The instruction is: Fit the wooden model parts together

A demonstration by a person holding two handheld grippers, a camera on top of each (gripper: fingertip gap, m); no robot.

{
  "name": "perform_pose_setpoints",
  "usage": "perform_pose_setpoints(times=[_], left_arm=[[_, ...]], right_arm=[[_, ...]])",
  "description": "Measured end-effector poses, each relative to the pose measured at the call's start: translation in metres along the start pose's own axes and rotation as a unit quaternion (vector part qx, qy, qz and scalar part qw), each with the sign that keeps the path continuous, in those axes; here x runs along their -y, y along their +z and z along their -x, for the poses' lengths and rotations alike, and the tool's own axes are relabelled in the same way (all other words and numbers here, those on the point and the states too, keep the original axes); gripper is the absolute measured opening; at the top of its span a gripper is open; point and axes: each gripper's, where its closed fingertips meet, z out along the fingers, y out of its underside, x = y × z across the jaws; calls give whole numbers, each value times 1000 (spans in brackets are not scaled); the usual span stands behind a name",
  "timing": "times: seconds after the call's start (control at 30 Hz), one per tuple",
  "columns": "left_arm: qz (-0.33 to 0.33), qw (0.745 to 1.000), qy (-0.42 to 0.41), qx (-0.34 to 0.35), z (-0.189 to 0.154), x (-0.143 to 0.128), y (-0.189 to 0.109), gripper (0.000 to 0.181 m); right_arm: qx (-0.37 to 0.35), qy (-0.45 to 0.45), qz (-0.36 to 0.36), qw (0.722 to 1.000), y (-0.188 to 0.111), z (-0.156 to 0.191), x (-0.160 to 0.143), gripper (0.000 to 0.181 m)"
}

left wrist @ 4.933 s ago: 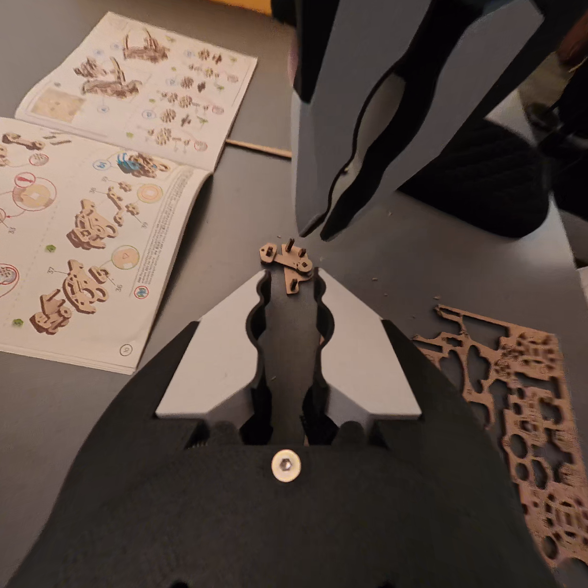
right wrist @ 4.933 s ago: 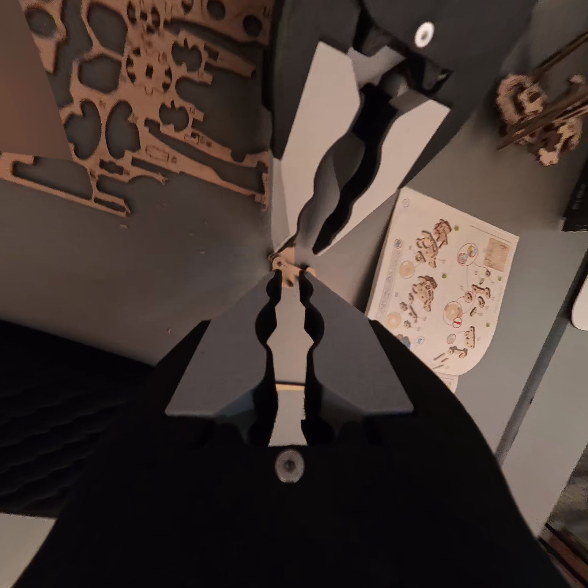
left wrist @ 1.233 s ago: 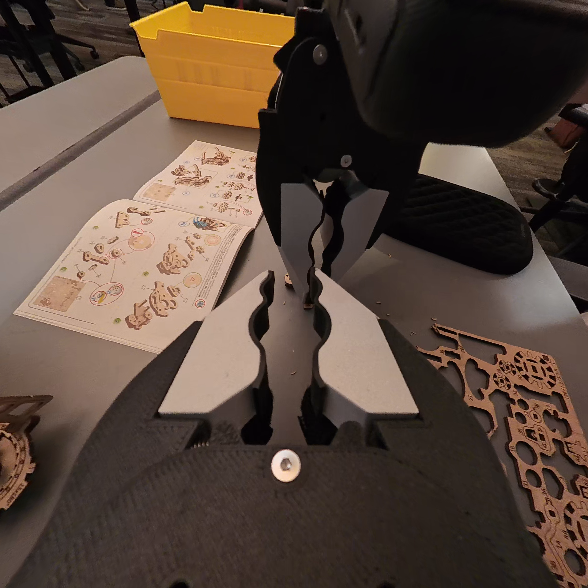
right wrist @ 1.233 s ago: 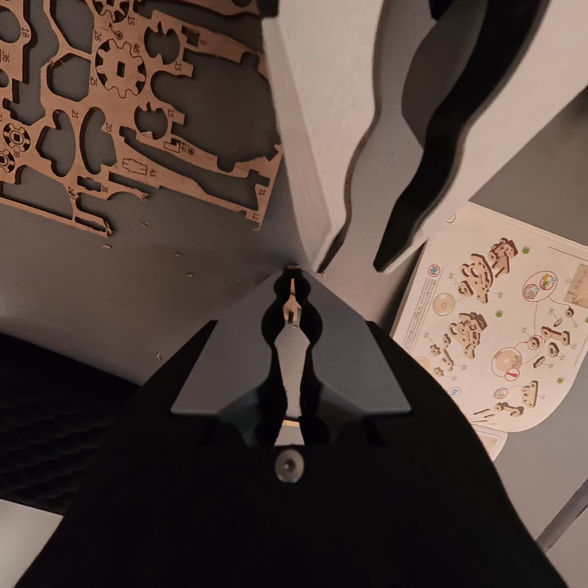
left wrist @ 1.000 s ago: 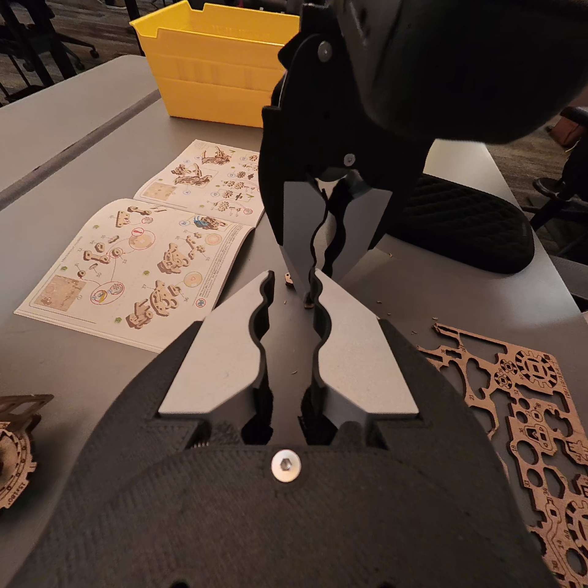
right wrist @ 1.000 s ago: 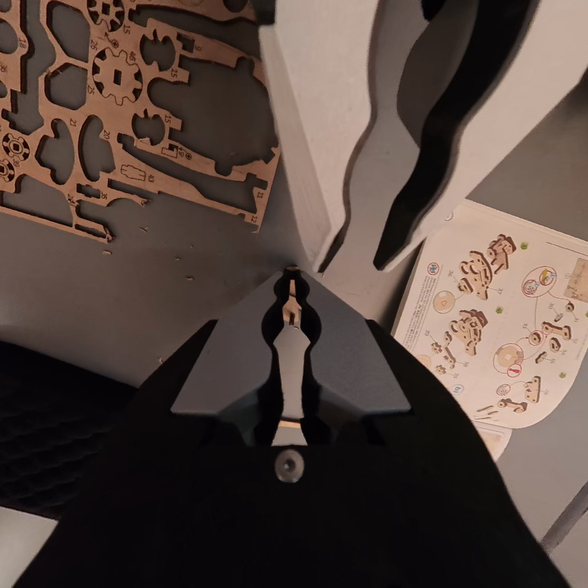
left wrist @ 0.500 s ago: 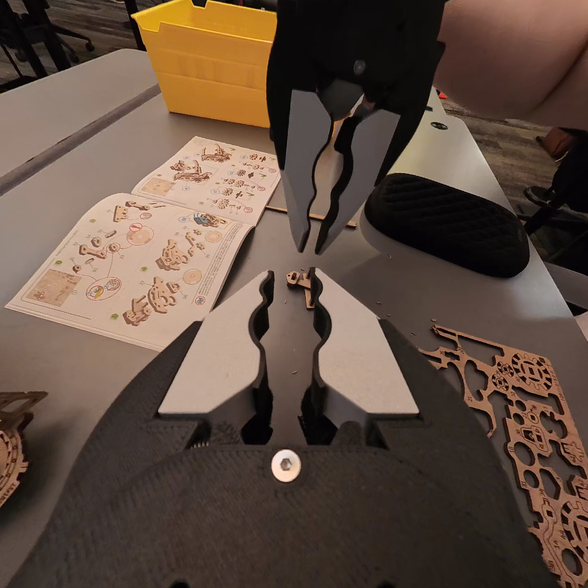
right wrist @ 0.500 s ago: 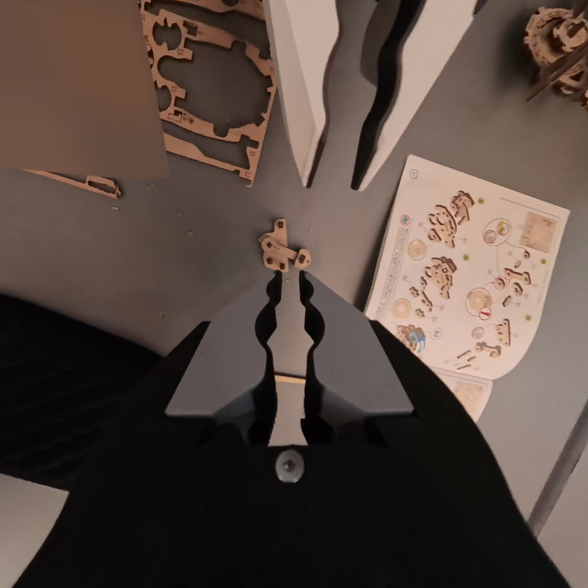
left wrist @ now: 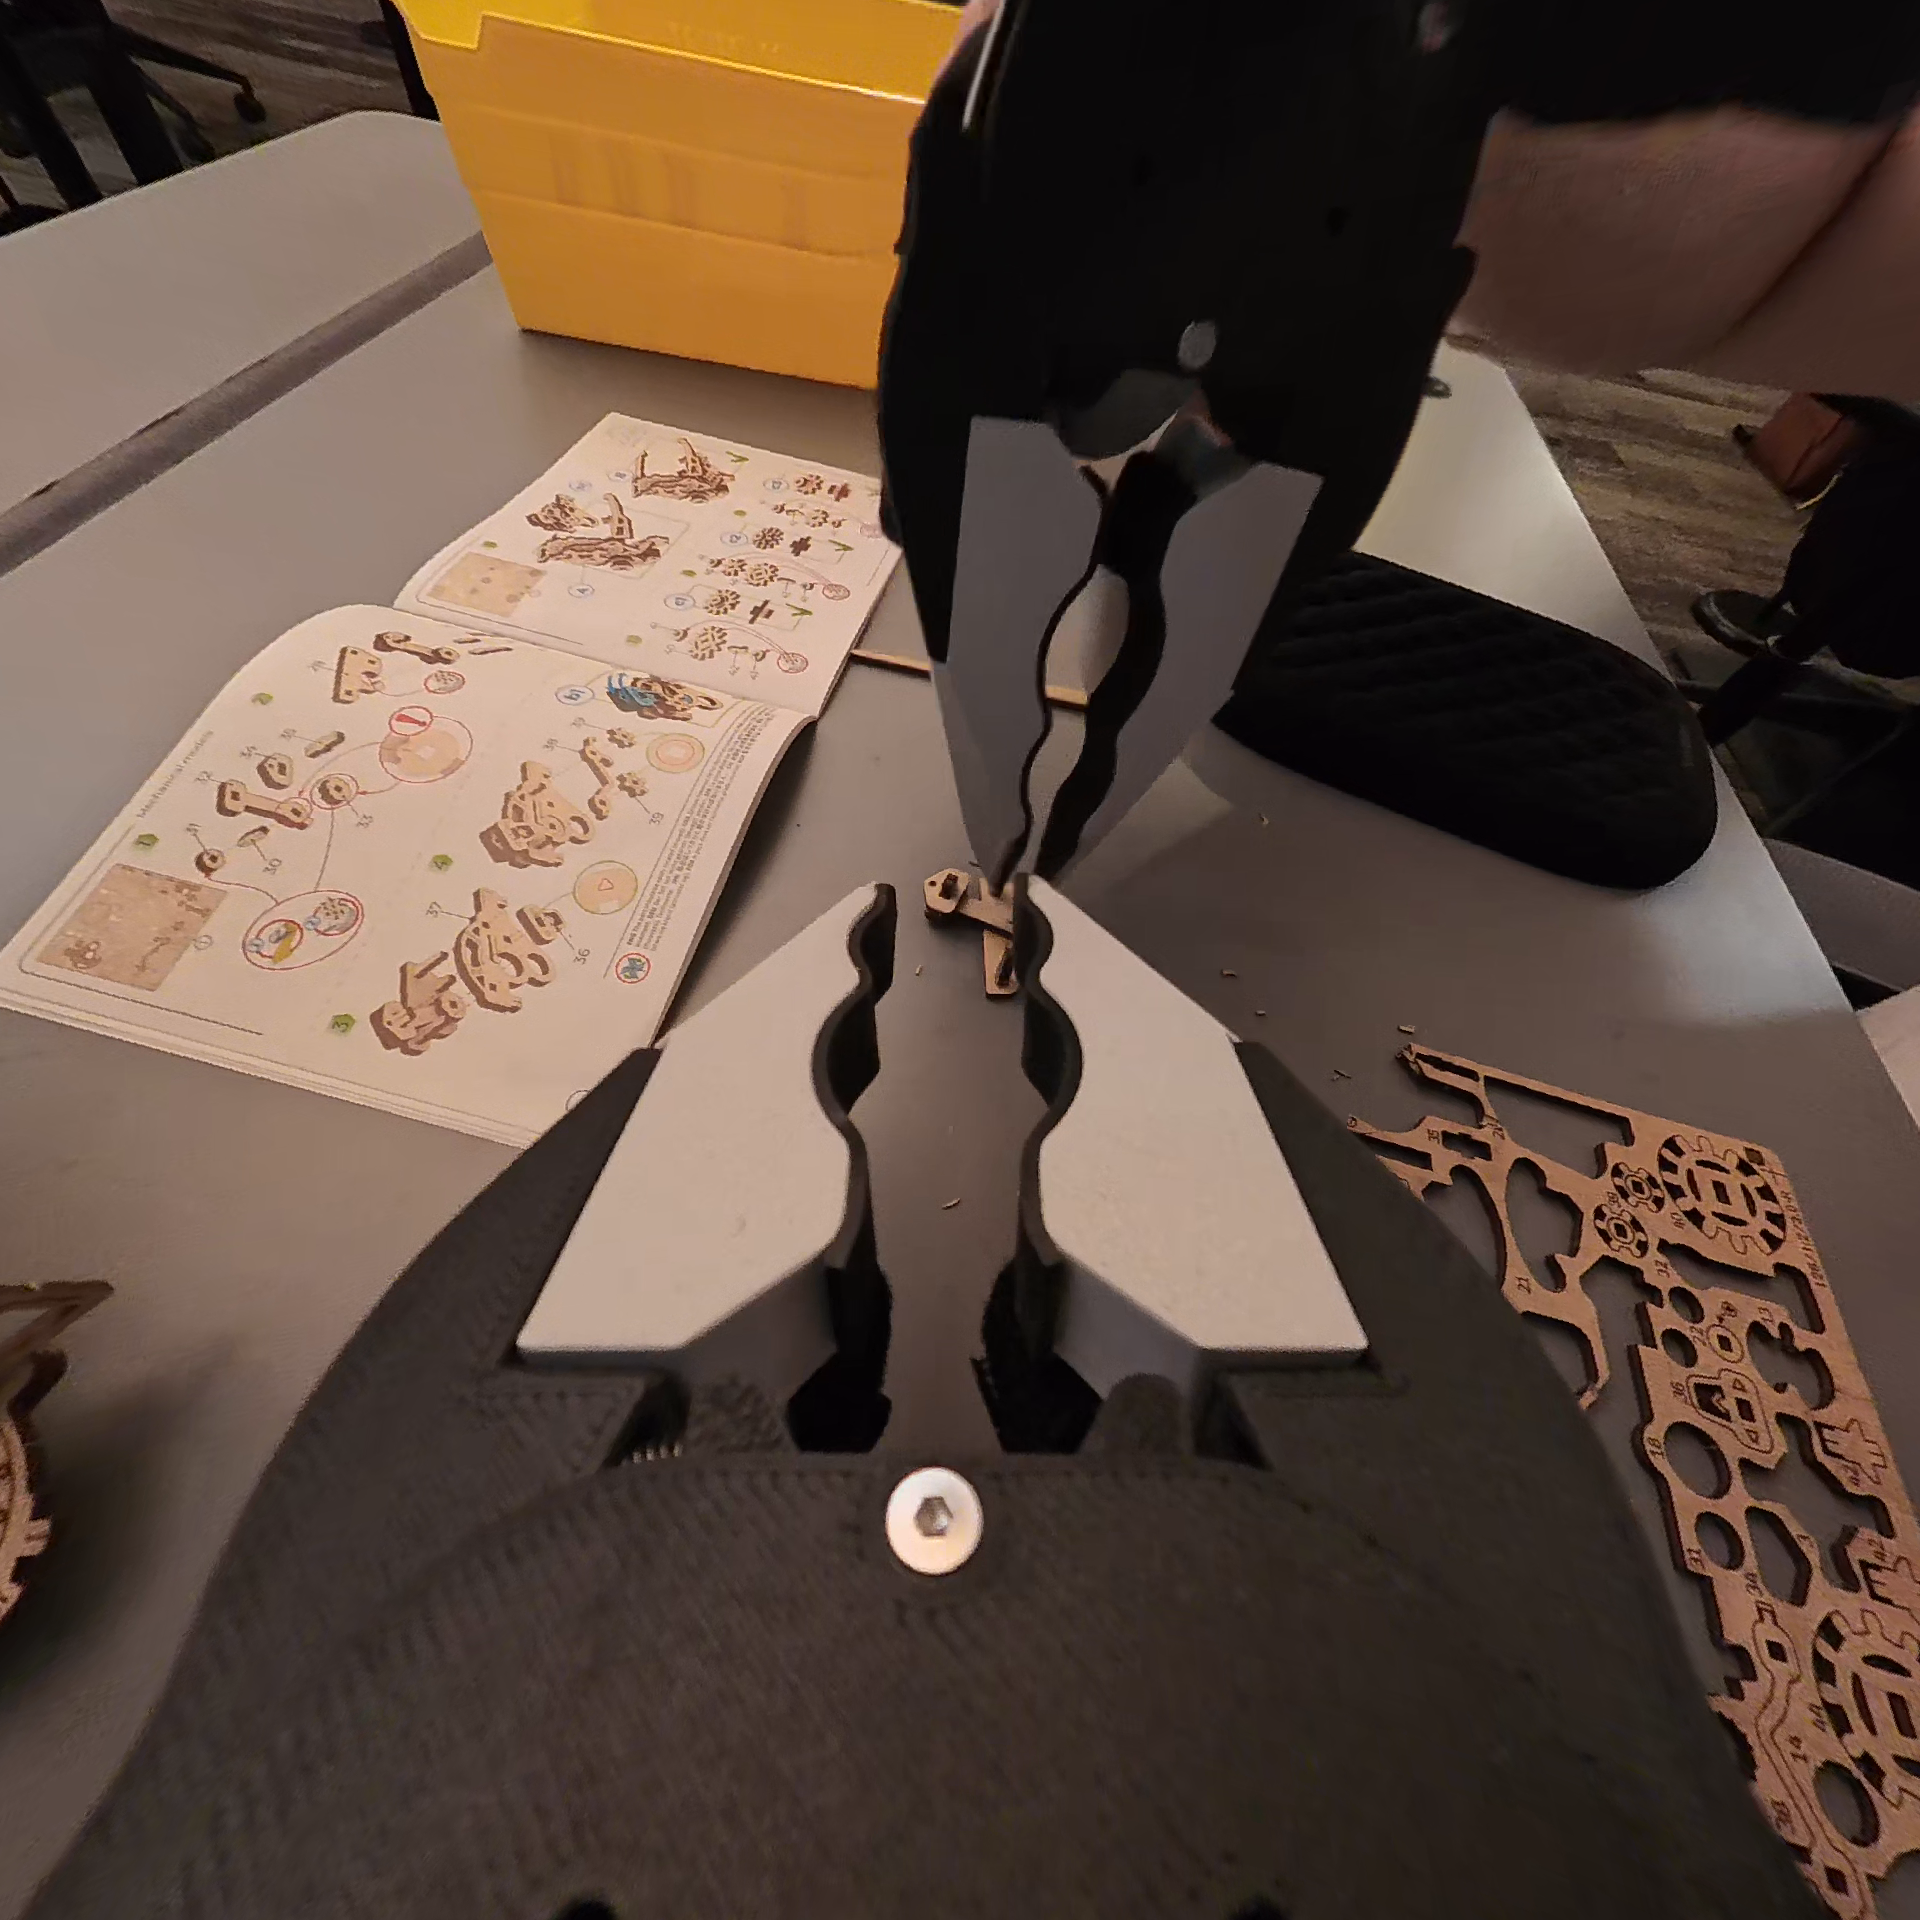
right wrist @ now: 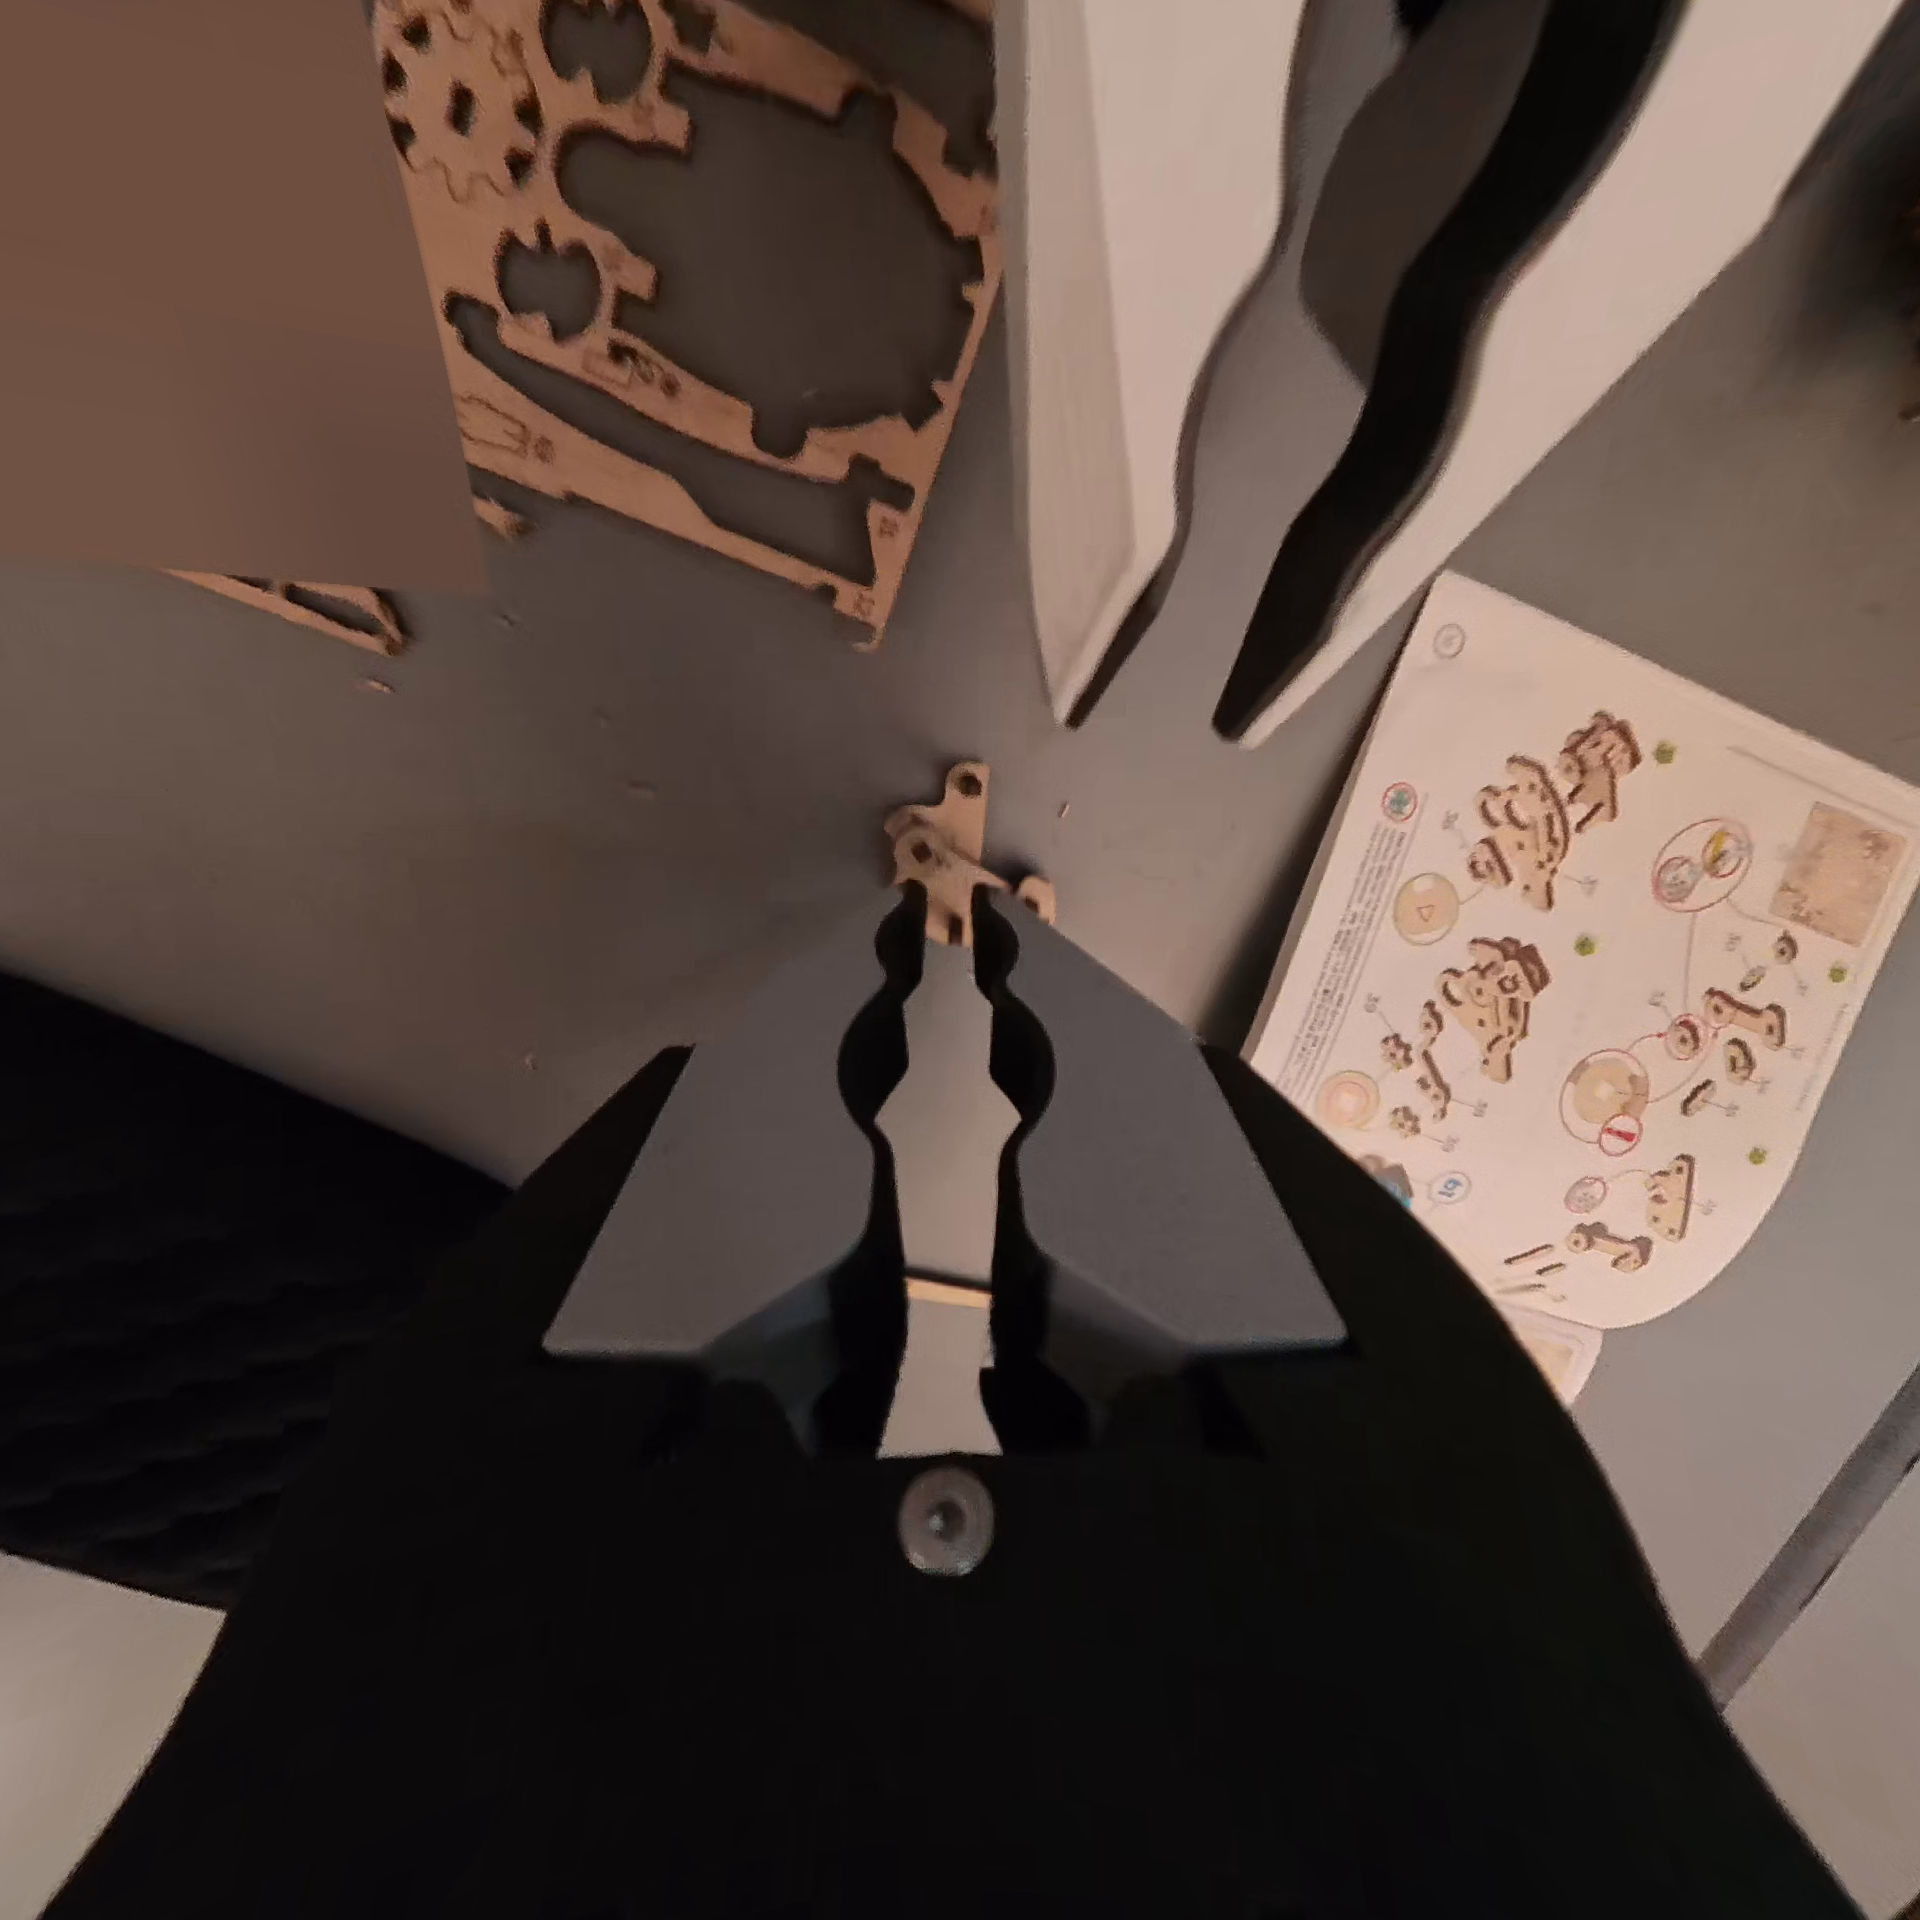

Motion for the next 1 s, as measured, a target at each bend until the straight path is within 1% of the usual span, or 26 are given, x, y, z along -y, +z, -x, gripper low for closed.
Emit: perform_pose_setpoints(times=[0.07,0.13,0.23,0.3,0.37,0.67,0.7,0.73,0.77,0.83,0.9,1.0], left_arm=[[0,1000,1,0,0,0,1,20],[0,1000,0,1,0,0,0,20],[-5,1000,0,7,2,2,-2,20],[-10,1000,-1,9,3,4,-3,20],[-11,1000,-3,9,4,4,-3,20],[-8,1000,-5,8,4,2,-3,20],[-8,1000,-5,8,4,2,-3,20],[-8,1000,-6,9,4,2,-3,20],[-9,1000,-7,9,4,2,-3,20],[-10,1000,-8,8,4,3,-3,20],[-9,1000,-9,8,5,2,-3,20],[-7,1000,-8,7,4,2,-2,20]], right_arm=[[-1,1,-21,1000,-4,0,13,7],[-1,8,-30,1000,0,-2,21,8],[-12,3,-7,1000,9,-7,16,9],[-7,9,-9,1000,12,-6,16,7],[1,10,-16,1000,13,-4,18,1],[-15,7,-14,1000,13,-6,18,1],[-25,6,-13,1000,13,-7,17,4],[-44,7,-8,999,10,-12,14,20],[-51,9,-5,999,6,-14,9,22],[-39,10,-29,999,-5,-10,7,11],[-42,9,-41,998,-11,-11,2,11],[-24,15,-26,999,-7,-8,-8,11]])
